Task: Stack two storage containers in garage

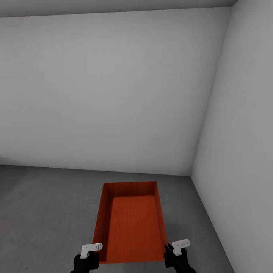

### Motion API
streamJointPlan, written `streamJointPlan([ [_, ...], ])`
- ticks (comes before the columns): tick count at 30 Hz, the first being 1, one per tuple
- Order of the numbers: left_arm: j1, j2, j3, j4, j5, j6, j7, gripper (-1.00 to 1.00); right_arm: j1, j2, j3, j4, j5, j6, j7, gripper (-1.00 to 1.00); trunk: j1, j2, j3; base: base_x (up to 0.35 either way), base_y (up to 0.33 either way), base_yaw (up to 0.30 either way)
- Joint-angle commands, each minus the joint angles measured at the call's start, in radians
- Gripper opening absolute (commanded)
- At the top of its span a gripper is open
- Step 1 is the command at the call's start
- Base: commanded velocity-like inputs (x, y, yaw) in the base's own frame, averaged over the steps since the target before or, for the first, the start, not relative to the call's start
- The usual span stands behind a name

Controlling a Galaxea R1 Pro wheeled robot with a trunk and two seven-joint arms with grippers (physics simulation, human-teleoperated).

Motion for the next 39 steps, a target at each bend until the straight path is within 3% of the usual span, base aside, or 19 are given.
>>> streamJointPlan([
  [1,-0.001,-0.023,-0.024,-0.002,0.003,-0.002,0.005,-1.0,0.0,0.001,0.078,0.004,-0.004,-0.002,0.004,-1.0,0.001,-0.002,-0.002,0.315,0.0,0.001],
  [8,-0.001,-0.023,-0.024,-0.002,0.003,-0.003,0.005,-1.0,0.0,0.001,0.078,0.004,-0.003,-0.002,0.004,-1.0,0.001,-0.002,-0.002,0.214,0.0,0.0],
  [39,-0.001,-0.025,-0.024,-0.002,0.003,-0.004,0.005,-1.0,0.0,0.001,0.078,0.004,-0.002,-0.004,0.004,-1.0,0.001,-0.002,-0.002,0.003,0.0,-0.037],
])
